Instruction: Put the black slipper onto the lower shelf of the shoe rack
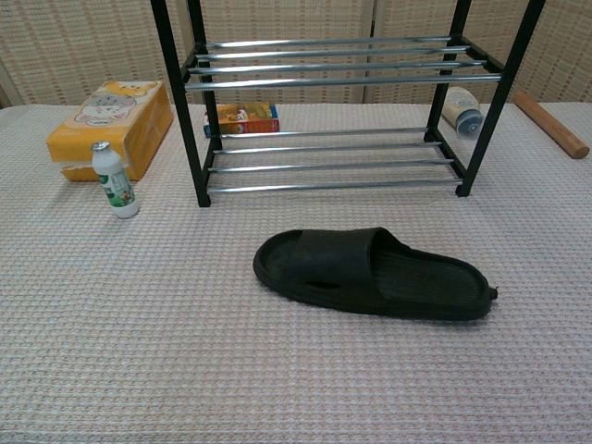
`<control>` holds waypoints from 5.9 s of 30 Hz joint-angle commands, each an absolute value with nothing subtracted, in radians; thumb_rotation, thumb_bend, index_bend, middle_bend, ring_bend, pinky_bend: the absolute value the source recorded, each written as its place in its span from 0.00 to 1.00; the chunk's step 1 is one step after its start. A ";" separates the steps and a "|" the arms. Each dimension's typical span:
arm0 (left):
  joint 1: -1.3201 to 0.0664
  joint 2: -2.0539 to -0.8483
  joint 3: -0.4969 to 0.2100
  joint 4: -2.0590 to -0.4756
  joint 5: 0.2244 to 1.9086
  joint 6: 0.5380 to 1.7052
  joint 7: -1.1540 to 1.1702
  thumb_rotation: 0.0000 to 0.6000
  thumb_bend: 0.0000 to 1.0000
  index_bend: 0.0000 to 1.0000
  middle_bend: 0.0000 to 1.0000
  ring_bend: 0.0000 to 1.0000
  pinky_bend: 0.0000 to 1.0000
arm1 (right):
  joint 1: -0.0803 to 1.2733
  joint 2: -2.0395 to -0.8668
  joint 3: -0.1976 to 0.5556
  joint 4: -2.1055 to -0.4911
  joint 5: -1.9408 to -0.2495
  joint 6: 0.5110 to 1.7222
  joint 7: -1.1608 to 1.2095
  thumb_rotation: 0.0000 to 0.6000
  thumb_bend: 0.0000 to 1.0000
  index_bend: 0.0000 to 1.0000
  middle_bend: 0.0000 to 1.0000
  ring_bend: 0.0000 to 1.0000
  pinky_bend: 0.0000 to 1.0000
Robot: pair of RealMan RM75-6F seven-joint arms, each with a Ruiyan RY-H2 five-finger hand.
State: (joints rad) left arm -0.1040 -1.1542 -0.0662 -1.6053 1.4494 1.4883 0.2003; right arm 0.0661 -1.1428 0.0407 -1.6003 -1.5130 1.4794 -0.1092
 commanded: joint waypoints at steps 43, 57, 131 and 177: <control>-0.079 -1.134 -0.026 -1.584 1.432 1.453 0.152 1.00 0.18 0.16 0.10 0.11 0.25 | 0.380 -1.457 0.087 -1.682 -1.335 0.988 -0.316 1.00 0.08 0.00 0.11 0.09 0.16; -0.076 -1.133 -0.026 -1.568 1.425 1.445 0.145 1.00 0.18 0.16 0.10 0.11 0.25 | 0.471 -1.547 0.116 -1.594 -1.227 0.919 -0.330 1.00 0.10 0.00 0.12 0.09 0.16; -0.085 -1.129 -0.014 -1.552 1.412 1.400 0.134 1.00 0.17 0.16 0.08 0.11 0.25 | 0.903 -1.861 0.445 -1.117 -0.645 0.888 -0.441 1.00 0.43 0.00 0.05 0.07 0.32; -0.089 -1.135 -0.010 -1.557 1.412 1.389 0.142 1.00 0.18 0.16 0.08 0.11 0.25 | 0.806 -1.779 0.285 -1.335 -0.911 0.917 -0.252 1.00 0.00 0.00 0.00 0.00 0.17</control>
State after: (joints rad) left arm -0.0890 -1.1348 -0.0095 -1.5571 1.4116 1.3886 0.1417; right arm 0.8034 -1.7763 0.2841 -1.3350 -0.9079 0.9182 -0.2544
